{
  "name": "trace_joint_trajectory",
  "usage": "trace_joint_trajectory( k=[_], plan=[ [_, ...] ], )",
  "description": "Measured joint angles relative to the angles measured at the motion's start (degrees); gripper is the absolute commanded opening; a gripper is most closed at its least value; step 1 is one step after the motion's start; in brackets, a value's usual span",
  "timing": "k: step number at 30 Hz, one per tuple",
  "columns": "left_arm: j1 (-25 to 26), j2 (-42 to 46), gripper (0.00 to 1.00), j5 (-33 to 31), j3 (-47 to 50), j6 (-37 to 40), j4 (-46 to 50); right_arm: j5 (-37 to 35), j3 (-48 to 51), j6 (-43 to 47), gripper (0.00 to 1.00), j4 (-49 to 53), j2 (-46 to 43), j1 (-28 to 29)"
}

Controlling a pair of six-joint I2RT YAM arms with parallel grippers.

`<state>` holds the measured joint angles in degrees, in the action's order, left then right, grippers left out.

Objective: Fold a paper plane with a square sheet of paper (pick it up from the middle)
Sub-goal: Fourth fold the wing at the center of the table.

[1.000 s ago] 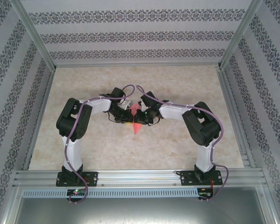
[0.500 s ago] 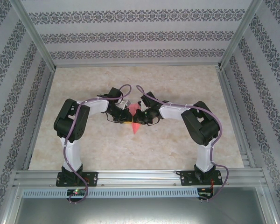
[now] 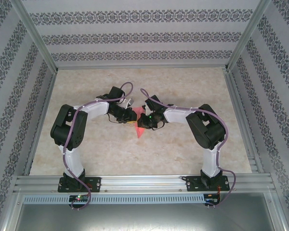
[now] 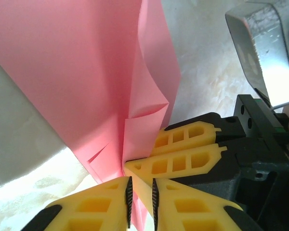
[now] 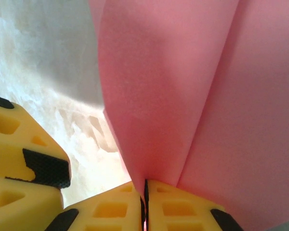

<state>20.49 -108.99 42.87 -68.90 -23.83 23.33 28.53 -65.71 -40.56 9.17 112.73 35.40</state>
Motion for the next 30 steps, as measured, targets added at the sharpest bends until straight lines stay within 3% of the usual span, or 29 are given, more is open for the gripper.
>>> trace_joint_trajectory(
  k=[23,30],
  plan=[
    [-3.19,0.0,0.32,-1.46,0.0,-3.52,-3.23,1.81,0.83,3.52,0.39,-4.35,0.42,0.76],
    [-3.74,-0.22,0.32,-0.48,0.0,-3.67,-3.28,2.19,3.3,4.83,0.39,-7.54,-0.9,0.76]
  ],
)
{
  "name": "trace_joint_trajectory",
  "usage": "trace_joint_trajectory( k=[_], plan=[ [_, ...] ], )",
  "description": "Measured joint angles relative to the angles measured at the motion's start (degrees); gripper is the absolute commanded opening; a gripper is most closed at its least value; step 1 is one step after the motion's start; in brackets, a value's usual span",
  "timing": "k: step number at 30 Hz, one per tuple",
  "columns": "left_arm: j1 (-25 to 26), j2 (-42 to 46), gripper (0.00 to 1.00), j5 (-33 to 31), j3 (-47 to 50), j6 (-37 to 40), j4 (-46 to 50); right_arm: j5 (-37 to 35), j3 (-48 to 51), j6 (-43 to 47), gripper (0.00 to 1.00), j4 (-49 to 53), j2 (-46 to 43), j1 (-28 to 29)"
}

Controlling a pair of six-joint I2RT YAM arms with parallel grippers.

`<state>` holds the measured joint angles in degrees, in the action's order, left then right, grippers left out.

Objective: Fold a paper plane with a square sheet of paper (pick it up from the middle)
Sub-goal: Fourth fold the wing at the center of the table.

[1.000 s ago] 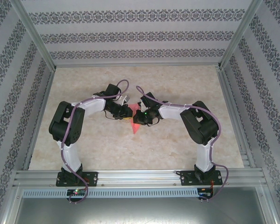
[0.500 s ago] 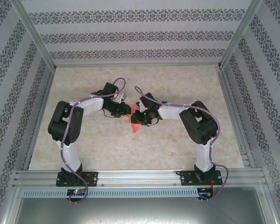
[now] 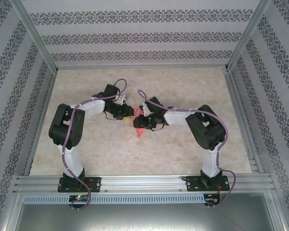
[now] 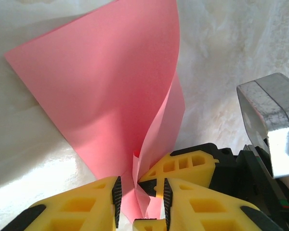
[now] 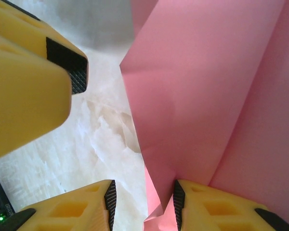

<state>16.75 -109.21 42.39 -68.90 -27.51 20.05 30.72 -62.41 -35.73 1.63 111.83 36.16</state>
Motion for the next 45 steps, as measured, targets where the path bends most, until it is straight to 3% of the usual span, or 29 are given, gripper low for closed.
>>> trace_joint_trajectory(
  k=[16,34,45],
  plan=[
    [0.11,-3.89,0.3,4.39,-0.46,-1.55,-2.93,-0.2,3.8,1.68,0.39,-4.15,-1.88,0.0],
    [0.87,-7.37,0.09,4.98,-2.32,-0.74,-2.47,-0.2,4.83,1.7,0.39,-5.33,-2.51,0.0],
    [0.87,-8.28,0.07,3.15,-2.86,0.52,-0.61,-0.17,6.03,1.66,0.39,-5.38,-3.98,-0.04]
  ],
)
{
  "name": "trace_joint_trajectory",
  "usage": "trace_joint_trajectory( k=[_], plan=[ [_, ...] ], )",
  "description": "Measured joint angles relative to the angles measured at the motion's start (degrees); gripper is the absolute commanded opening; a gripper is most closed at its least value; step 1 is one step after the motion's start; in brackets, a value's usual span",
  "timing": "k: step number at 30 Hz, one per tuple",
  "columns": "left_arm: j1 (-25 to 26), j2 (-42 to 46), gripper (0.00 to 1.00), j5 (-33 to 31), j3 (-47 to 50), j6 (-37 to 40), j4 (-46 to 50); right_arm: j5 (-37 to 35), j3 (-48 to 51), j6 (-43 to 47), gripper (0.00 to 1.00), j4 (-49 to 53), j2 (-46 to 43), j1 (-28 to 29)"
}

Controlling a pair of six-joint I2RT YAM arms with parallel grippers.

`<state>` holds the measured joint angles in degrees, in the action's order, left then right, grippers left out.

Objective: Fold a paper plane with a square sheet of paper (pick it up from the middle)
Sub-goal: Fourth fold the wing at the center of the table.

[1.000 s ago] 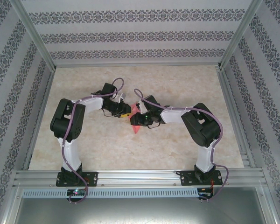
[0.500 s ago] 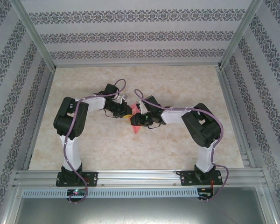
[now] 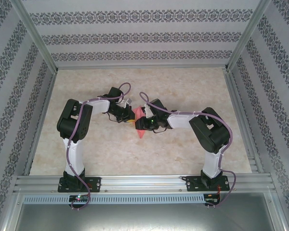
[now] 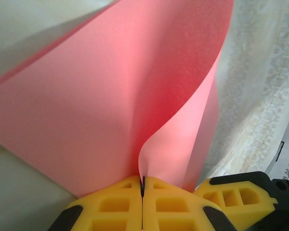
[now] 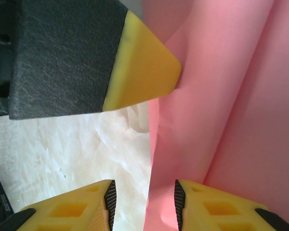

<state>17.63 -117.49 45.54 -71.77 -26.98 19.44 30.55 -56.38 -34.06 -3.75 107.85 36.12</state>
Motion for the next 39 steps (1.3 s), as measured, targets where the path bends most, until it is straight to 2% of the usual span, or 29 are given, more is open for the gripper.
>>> trace_joint_trajectory(
  k=[14,39],
  plan=[
    [-0.02,-0.22,0.04,-0.37,-0.07,1.09,0.22,3.26,2.51,-3.23,0.29,-3.54,-1.31,0.02],
    [-0.11,-0.22,0.01,-0.13,-0.07,1.33,0.31,6.01,4.04,-3.69,0.23,-2.21,-1.31,1.29]
  ],
)
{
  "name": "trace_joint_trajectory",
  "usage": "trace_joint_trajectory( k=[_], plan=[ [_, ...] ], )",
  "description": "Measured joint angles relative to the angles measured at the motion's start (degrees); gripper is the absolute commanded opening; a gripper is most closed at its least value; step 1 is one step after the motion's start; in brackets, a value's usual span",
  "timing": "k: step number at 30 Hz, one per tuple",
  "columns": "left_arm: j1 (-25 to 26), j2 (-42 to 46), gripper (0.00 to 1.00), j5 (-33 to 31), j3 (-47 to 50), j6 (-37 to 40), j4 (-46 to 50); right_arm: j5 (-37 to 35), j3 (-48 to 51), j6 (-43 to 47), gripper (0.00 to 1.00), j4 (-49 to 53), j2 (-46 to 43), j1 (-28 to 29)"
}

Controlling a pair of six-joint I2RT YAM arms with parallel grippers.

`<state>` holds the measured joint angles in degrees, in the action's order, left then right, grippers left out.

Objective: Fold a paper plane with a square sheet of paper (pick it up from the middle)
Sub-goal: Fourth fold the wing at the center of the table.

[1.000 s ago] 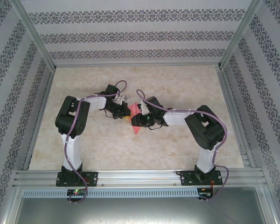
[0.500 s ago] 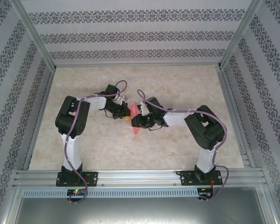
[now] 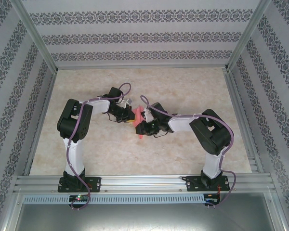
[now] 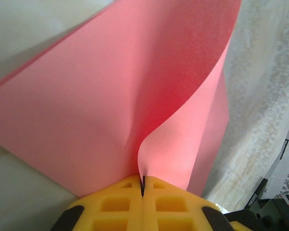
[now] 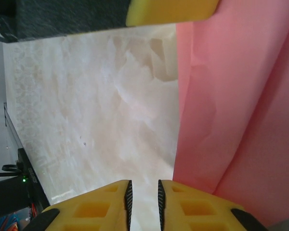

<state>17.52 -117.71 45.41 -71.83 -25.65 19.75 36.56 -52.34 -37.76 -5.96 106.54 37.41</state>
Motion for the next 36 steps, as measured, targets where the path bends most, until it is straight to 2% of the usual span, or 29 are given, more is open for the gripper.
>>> trace_joint_trajectory(
  k=[36],
  plan=[
    [0.11,4.42,0.0,-1.14,2.36,0.07,3.54,-2.64,2.01,1.99,0.19,2.73,-1.14,1.11]
  ],
)
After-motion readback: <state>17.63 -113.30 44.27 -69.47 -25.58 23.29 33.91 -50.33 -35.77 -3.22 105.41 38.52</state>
